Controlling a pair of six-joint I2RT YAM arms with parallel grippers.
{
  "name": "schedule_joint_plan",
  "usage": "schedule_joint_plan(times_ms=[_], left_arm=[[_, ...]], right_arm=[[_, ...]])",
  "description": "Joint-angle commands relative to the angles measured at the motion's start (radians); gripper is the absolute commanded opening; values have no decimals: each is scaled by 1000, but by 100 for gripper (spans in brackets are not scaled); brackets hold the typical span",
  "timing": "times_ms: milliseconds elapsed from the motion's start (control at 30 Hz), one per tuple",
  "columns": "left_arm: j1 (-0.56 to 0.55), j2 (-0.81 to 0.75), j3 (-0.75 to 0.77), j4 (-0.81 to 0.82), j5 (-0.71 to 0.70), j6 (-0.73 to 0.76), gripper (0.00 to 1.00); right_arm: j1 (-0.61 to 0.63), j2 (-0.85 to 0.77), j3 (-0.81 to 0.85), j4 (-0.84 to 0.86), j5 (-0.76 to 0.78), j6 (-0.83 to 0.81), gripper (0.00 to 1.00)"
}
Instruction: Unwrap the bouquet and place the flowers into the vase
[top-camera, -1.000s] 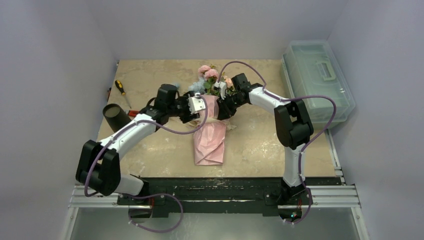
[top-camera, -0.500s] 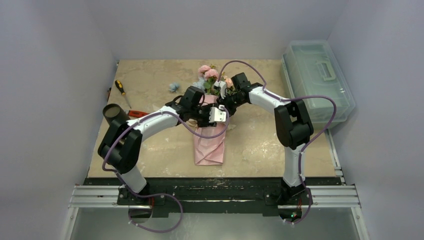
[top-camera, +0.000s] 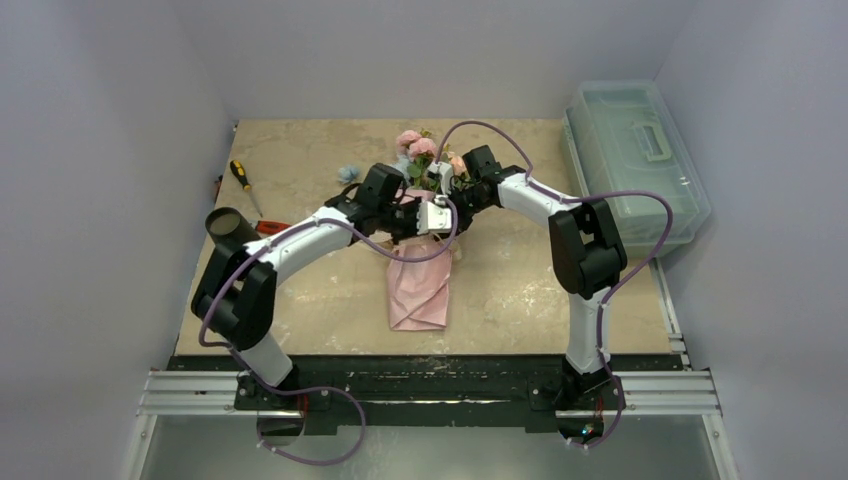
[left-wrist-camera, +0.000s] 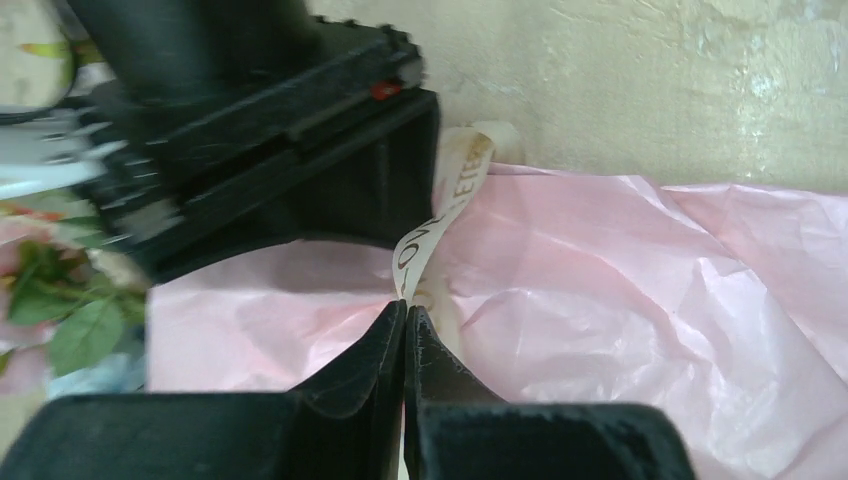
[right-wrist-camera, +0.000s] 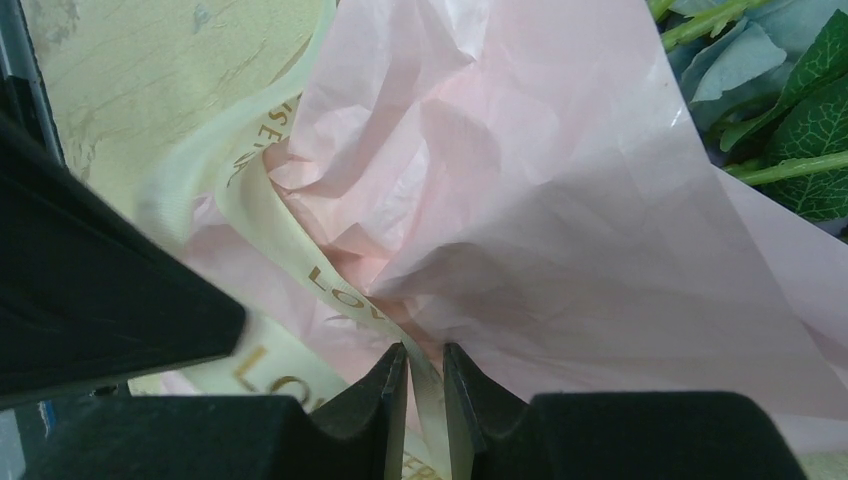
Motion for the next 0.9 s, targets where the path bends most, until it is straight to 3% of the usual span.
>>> schedule_joint_plan(times_ms=[0, 267, 567, 867], left_arm=[[56, -144, 88, -27, 62, -149, 0], [180, -250, 257, -15, 154, -425, 0], [200, -244, 506, 116, 123, -683, 0], [202, -34, 911, 244, 95, -939, 0]], right_arm=[[1, -15, 40, 0, -13, 8, 24], [1, -35, 61, 0, -41, 41, 29], [-4, -109, 76, 14, -71, 70, 38], [-66, -325, -65, 217, -151, 160, 65]])
